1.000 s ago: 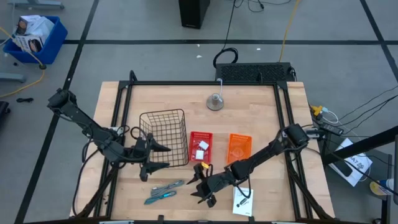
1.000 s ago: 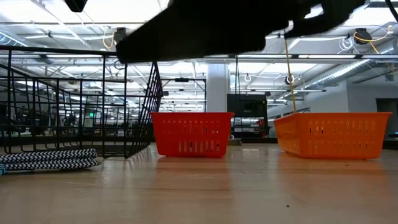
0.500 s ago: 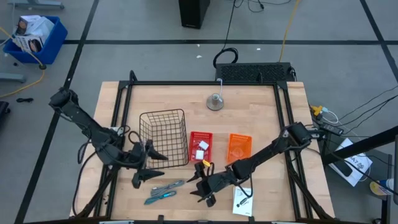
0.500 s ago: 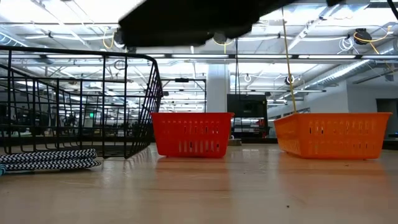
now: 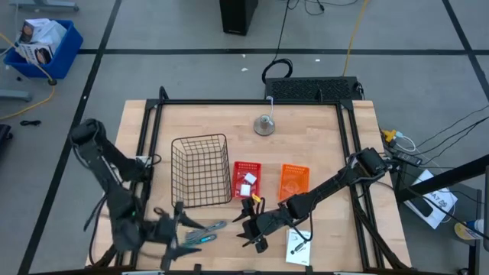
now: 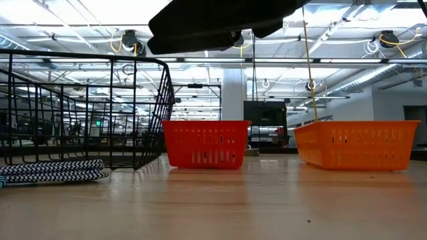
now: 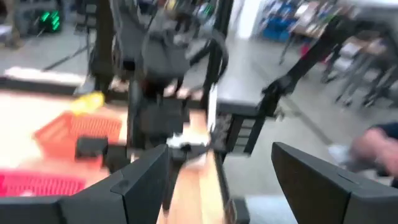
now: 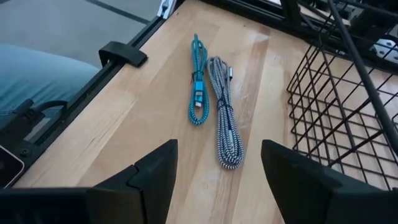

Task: Pick and place items into bin
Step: Put the blue charger cable into the black wire basket

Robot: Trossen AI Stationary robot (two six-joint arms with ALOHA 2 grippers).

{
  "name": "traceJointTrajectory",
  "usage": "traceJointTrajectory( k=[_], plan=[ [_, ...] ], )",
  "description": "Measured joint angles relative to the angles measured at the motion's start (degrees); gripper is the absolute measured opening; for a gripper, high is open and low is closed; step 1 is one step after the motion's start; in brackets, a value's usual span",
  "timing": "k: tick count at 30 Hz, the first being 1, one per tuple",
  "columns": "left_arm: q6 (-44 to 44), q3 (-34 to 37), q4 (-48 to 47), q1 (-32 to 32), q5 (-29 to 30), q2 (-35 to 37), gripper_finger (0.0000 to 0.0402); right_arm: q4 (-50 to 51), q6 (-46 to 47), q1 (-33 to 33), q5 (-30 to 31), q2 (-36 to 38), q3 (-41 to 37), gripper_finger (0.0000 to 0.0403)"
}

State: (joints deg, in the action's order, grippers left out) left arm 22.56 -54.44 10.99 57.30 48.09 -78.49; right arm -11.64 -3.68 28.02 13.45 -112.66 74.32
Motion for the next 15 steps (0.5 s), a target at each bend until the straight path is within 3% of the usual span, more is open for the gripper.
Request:
traceJointTrajectory(
  k=[6, 10, 15],
  plan=[
    [14.84, -11.17, -19.43, 4.11, 2.19, -7.91, 0.0291, -0.14, -0.07, 0.34, -0.04, 0.00, 0.00, 0.0224],
    [24.51, -16.07, -31.36, 4.30, -3.16, -13.45, 0.0291, -0.15, -0.11, 0.18, -0.02, 0.00, 0.00, 0.0224],
    [39.23, -17.03, -38.02, 2.72, -13.46, -17.38, 0.0291, -0.15, -0.45, 0.11, -0.04, 0.00, 0.00, 0.0224]
  ],
)
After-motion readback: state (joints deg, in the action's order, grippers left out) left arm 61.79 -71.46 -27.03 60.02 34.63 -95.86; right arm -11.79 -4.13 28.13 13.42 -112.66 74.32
